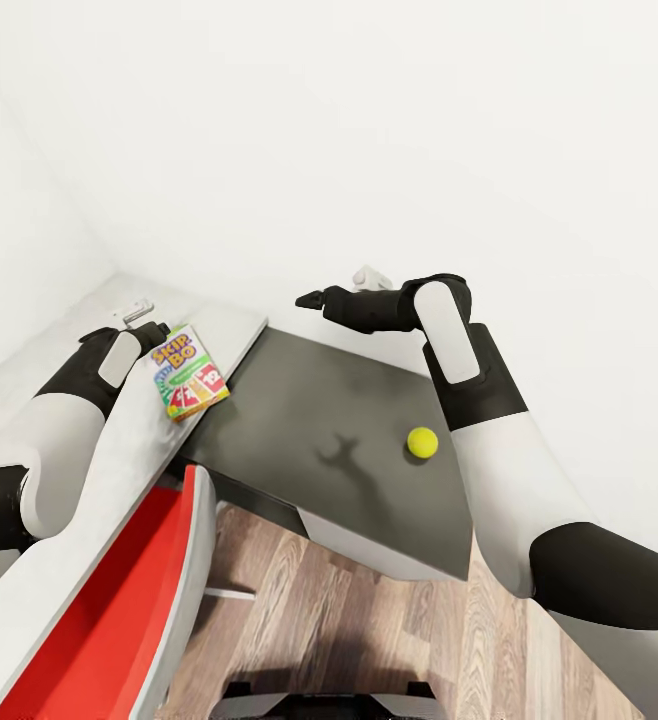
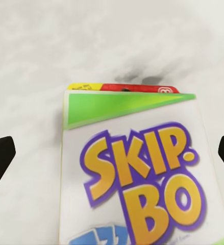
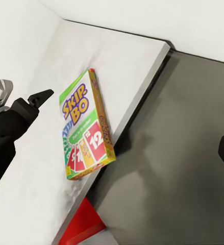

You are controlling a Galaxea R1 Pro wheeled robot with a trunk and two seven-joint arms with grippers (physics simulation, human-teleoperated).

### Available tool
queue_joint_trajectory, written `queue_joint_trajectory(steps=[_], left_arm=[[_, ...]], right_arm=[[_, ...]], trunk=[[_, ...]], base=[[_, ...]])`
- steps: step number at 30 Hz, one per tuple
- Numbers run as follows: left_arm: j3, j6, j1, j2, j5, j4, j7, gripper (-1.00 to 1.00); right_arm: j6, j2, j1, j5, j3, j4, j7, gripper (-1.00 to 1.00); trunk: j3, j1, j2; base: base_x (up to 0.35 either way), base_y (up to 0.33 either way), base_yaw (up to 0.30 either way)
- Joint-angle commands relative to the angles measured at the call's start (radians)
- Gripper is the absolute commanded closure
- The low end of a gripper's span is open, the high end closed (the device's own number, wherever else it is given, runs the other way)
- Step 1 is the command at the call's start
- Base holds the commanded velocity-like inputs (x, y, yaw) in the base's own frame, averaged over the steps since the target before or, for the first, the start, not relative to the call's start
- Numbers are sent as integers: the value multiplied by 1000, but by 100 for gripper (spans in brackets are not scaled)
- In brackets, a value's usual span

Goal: Put all the toys in the child's room - the three board games (two on the bed and one on the table), the two jigsaw puzzles on the table, and the tennis ball on the table - inside the toy box on the table in the child's room.

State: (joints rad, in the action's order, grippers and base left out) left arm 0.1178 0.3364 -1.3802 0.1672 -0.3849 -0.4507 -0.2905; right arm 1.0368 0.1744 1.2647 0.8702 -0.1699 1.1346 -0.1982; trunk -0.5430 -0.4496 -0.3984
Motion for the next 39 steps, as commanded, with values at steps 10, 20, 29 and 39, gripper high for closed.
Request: queue_joint_trajectory(steps=[10, 20, 29, 39], left_arm=[[4, 6, -1, 1, -10, -2, -6, -100], [6, 7, -3, 4, -9, -5, -6, -100], [6, 9, -15, 5, -8, -8, -6, -100], [8, 22, -33, 5, -8, -66, -9, -100]], right_arm=[[3, 0, 1, 10, 0, 3, -10, -100], [5, 0, 1, 10, -1, 4, -10, -100], [5, 0, 1, 10, -1, 5, -10, -100], [7, 0, 1, 10, -2, 7, -10, -100]], trunk=[[-18, 0, -2], [-34, 0, -2], [-49, 0, -2], [-66, 0, -2]], base=[[0, 0, 0], [0, 0, 0], [0, 0, 0], [0, 0, 0]])
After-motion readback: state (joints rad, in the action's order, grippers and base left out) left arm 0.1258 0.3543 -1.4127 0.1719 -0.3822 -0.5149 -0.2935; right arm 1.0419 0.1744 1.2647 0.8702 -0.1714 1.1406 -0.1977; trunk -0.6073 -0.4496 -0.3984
